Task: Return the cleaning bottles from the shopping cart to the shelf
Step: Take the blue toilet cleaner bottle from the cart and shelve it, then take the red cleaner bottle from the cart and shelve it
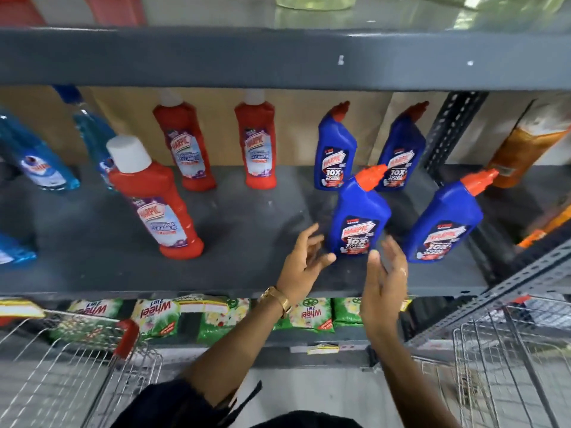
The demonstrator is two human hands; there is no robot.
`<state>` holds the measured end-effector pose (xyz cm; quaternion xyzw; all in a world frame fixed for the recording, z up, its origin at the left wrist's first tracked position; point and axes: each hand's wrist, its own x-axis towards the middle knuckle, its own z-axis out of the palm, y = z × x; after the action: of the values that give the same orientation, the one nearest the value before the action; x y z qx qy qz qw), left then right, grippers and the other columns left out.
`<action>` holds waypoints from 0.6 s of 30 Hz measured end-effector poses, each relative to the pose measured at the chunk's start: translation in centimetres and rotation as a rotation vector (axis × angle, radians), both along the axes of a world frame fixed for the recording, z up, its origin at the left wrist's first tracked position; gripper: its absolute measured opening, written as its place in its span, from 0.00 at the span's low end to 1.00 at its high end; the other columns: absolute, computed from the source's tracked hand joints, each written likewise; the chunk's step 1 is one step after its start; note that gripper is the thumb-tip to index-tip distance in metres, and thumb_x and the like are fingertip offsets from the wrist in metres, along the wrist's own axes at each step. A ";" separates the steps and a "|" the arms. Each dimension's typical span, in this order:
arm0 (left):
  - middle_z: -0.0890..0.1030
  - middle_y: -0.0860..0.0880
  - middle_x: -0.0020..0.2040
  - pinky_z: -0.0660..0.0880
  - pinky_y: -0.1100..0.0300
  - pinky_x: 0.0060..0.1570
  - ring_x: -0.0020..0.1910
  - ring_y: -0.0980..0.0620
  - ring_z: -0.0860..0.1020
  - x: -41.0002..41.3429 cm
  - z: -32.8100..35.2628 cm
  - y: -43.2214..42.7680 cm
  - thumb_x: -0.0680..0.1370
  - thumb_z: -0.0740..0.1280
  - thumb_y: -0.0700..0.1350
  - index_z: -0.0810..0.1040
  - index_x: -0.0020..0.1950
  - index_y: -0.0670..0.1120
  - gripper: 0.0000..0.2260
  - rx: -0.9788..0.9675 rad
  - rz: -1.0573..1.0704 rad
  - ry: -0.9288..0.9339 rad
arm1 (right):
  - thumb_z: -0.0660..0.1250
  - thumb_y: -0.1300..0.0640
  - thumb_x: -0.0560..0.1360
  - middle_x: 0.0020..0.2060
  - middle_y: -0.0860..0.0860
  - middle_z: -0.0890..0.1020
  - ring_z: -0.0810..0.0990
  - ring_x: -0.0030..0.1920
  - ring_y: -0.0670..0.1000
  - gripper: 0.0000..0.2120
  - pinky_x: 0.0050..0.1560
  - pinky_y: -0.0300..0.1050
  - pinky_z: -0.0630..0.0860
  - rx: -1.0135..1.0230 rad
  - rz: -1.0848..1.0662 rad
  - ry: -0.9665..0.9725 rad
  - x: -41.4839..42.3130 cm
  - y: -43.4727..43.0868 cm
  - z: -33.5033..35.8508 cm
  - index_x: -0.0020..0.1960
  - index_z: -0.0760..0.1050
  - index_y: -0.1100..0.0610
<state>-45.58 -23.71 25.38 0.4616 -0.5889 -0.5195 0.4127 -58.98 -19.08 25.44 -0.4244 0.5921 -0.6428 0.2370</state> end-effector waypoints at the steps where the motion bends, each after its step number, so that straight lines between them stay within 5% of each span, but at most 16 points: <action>1: 0.73 0.47 0.68 0.69 0.57 0.68 0.67 0.53 0.72 1.3 0.0 1.0 0.76 0.68 0.44 0.61 0.73 0.52 0.27 0.004 0.008 0.015 | 0.60 0.54 0.80 0.63 0.51 0.75 0.74 0.63 0.43 0.17 0.61 0.29 0.69 -0.024 -0.025 0.044 1.5 1.1 -0.5 0.68 0.68 0.53; 5: 0.80 0.52 0.61 0.75 0.65 0.60 0.61 0.55 0.78 8.6 -0.1 6.1 0.77 0.67 0.44 0.69 0.67 0.55 0.20 -0.067 0.231 0.063 | 0.56 0.45 0.78 0.54 0.40 0.76 0.74 0.56 0.42 0.14 0.59 0.34 0.67 -0.008 0.207 0.239 8.8 4.6 -1.3 0.63 0.69 0.43; 9: 0.84 0.60 0.50 0.75 0.73 0.49 0.50 0.63 0.81 19.5 -0.4 11.6 0.76 0.64 0.43 0.76 0.58 0.49 0.11 -0.149 0.662 -0.003 | 0.52 0.42 0.79 0.56 0.46 0.80 0.76 0.59 0.49 0.18 0.64 0.47 0.69 0.100 0.700 0.327 18.9 6.5 -2.8 0.60 0.74 0.48; 12: 0.83 0.46 0.50 0.77 0.54 0.54 0.52 0.47 0.81 27.0 -2.8 15.2 0.77 0.64 0.41 0.78 0.55 0.43 0.09 -0.119 0.899 -0.144 | 0.54 0.47 0.79 0.49 0.41 0.78 0.75 0.51 0.41 0.10 0.53 0.33 0.69 0.111 0.939 0.402 26.1 6.8 -3.1 0.56 0.72 0.45; 14: 0.82 0.37 0.50 0.78 0.50 0.51 0.50 0.39 0.80 31.8 -5.2 17.7 0.78 0.64 0.37 0.76 0.55 0.40 0.06 0.016 0.967 -0.148 | 0.54 0.49 0.79 0.48 0.48 0.81 0.76 0.50 0.46 0.11 0.51 0.38 0.70 0.136 1.058 0.477 31.6 7.1 -3.8 0.55 0.74 0.48; 16: 0.81 0.39 0.48 0.78 0.57 0.44 0.46 0.43 0.79 35.8 -8.4 20.5 0.78 0.63 0.32 0.75 0.54 0.42 0.08 0.177 1.021 -0.203 | 0.55 0.51 0.80 0.51 0.56 0.83 0.79 0.53 0.53 0.14 0.55 0.45 0.72 0.231 1.188 0.599 37.1 7.6 -5.6 0.57 0.76 0.54; 18: 0.80 0.38 0.48 0.76 0.51 0.50 0.49 0.43 0.78 38.9 -12.0 22.3 0.76 0.64 0.30 0.77 0.53 0.38 0.08 0.327 1.015 -0.378 | 0.57 0.53 0.80 0.52 0.59 0.82 0.78 0.55 0.59 0.14 0.56 0.49 0.72 0.285 1.266 0.767 40.9 7.8 -7.5 0.57 0.77 0.59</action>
<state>-6.63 -1.39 13.33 0.8300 -0.2685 -0.2485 0.4211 -18.06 -11.25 17.92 -0.8429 0.3536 -0.1081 0.3908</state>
